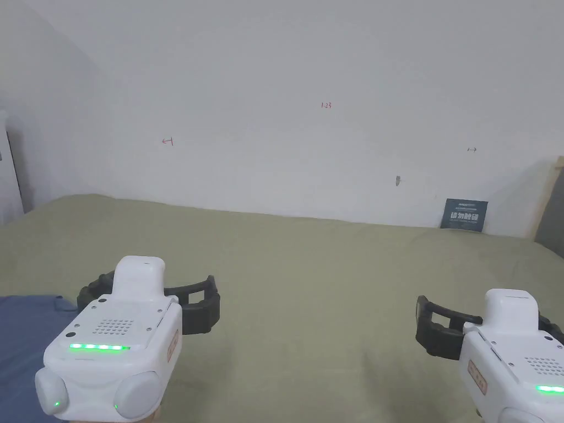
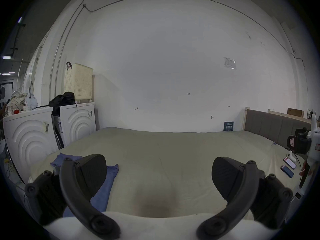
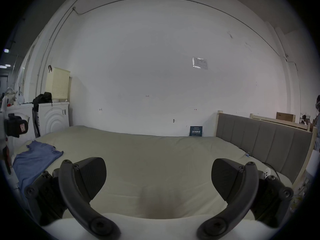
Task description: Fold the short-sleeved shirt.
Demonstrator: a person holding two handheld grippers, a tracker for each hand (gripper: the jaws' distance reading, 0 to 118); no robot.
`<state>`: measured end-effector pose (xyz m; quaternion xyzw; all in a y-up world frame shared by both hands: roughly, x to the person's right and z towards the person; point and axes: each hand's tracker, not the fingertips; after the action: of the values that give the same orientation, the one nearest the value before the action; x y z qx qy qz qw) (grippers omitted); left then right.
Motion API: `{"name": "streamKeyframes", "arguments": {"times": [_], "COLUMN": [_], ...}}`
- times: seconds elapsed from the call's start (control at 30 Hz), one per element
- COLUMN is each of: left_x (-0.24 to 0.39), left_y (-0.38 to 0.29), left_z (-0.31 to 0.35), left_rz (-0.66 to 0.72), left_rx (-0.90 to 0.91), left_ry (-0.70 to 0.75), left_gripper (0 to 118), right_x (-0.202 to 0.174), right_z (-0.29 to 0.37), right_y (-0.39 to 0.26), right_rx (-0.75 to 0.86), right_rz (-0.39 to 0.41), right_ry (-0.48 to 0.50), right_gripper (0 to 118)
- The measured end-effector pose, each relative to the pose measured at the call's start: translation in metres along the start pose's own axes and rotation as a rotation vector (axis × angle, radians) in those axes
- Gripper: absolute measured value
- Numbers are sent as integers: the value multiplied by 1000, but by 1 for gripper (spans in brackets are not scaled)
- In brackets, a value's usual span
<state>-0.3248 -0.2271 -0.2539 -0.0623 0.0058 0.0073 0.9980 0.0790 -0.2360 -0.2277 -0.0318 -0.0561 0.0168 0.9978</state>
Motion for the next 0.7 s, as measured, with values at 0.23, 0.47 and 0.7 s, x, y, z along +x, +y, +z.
{"name": "streamKeyframes", "arguments": {"times": [0.23,0.47,0.7], "left_x": [3,5,5], "left_y": [1,0,-1], "left_z": [0,-2,-4], "left_rz": [-9,-1,-13], "left_rx": [9,7,6], "left_ry": [-10,-20,-14], "left_gripper": [118,118,118], "right_x": [1,2,2], "right_z": [-1,-1,-1], "right_y": [2,1,2], "right_rx": [-10,-13,-2], "right_rz": [6,14,9], "right_ry": [-13,-12,-10], "right_gripper": [118,118,118]}}
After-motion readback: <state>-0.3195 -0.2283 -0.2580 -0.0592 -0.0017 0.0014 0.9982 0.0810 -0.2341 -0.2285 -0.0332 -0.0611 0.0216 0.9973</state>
